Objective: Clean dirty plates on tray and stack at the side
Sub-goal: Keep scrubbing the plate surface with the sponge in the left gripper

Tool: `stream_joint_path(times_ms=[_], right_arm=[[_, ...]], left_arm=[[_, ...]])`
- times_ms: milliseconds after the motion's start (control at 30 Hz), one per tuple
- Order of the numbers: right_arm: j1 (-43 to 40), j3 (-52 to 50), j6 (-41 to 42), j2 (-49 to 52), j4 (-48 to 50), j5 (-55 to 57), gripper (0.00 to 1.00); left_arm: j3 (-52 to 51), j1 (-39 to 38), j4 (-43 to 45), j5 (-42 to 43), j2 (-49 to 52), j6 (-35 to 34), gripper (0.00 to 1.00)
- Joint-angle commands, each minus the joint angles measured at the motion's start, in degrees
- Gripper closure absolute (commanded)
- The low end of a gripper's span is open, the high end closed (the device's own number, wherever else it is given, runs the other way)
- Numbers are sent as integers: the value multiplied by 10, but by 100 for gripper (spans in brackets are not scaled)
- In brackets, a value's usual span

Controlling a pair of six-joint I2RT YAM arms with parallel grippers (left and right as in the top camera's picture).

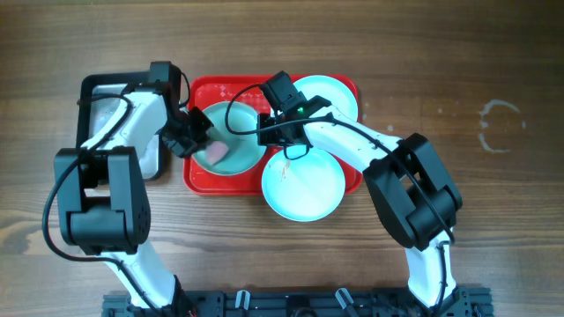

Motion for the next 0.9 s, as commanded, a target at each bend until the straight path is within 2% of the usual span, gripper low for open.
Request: stream_joint_path(times_ms=[0,100,233,300,400,500,567,767,867], right_arm=[[1,3,-7,12,0,-1,96],[1,3,-7,12,0,-1,96],[1,3,-7,12,0,-1,96],[1,3,-9,12,0,-1,96],[1,3,-9,12,0,-3,96],[1,3,-9,12,1,-5,96],[0,3,-9,12,0,-5,96],[0,3,-9,12,2,-7,96],[0,3,-11,12,0,-7,96]], left_arm=[[-10,1,70,-91,14,-29,96],[-17,-15,142,-119,14,-37,96],[-17,-63,172,-173,14,-34,96],[-17,-82,127,-174,14,-35,96],[-17,-71,37,-145,14,-36,96],[-17,-37,-29,-49,14,16,96],[-15,-22,-74,-17,14,48,96],[11,-19,-184,-9,14,116,96],[82,-19,-197,-11,13,126,96]])
